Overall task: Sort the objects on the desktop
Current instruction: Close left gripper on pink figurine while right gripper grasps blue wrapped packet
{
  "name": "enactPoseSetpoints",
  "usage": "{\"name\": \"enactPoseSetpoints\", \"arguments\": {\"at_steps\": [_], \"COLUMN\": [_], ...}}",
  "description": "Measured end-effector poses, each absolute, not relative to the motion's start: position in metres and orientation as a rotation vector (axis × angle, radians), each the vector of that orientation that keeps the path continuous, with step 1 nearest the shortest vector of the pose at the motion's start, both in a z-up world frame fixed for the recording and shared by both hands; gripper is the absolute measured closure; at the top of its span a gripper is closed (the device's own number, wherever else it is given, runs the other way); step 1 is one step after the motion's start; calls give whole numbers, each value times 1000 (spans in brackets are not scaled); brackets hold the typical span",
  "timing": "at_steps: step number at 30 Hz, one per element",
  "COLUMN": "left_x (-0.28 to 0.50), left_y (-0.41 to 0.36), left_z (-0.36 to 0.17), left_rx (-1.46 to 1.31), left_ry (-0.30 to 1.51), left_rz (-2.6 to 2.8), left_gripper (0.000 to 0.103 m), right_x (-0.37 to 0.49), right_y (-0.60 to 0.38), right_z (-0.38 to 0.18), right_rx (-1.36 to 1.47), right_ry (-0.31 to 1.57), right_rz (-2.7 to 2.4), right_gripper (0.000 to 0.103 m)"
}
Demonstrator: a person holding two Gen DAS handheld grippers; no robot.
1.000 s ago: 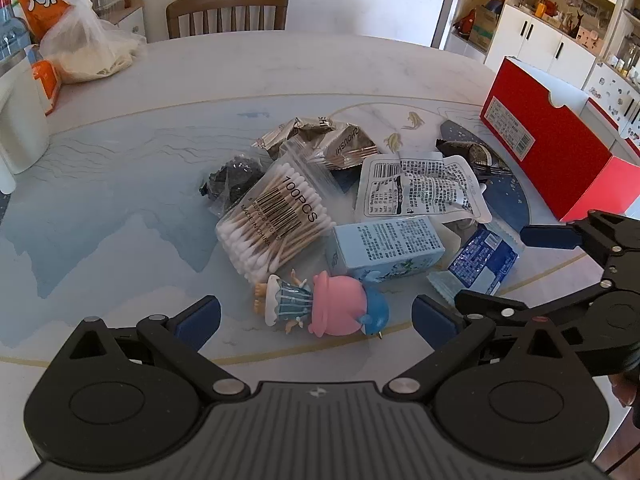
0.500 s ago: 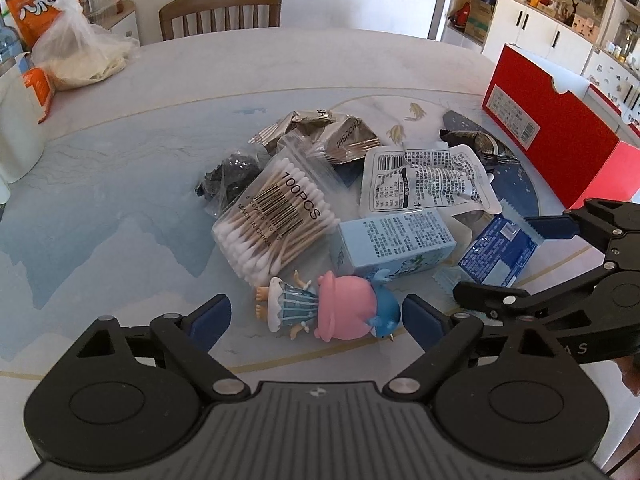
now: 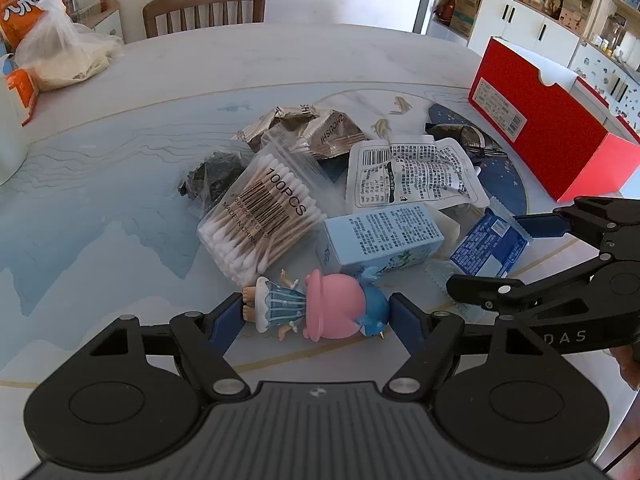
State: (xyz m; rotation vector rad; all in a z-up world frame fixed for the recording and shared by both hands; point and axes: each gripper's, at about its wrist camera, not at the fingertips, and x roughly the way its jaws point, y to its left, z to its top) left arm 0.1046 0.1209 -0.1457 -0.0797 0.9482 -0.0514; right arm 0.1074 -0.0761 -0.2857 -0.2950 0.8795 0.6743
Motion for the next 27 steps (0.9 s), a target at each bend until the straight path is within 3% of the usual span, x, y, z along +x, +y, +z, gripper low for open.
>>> {"name": "enactPoseSetpoints", "arguments": {"at_steps": [27], "left_x": [97], "left_y": [132], "left_z": [-107], "left_rx": [-90], "left_ry": [905], "left_rz": [-199], "left_gripper": [26], "right_x": [91], "right_y": [-86], "right_z": [-257], "right_rx": [-192], "right_ry": [884], "right_rz": [568], "right_gripper": [25]}}
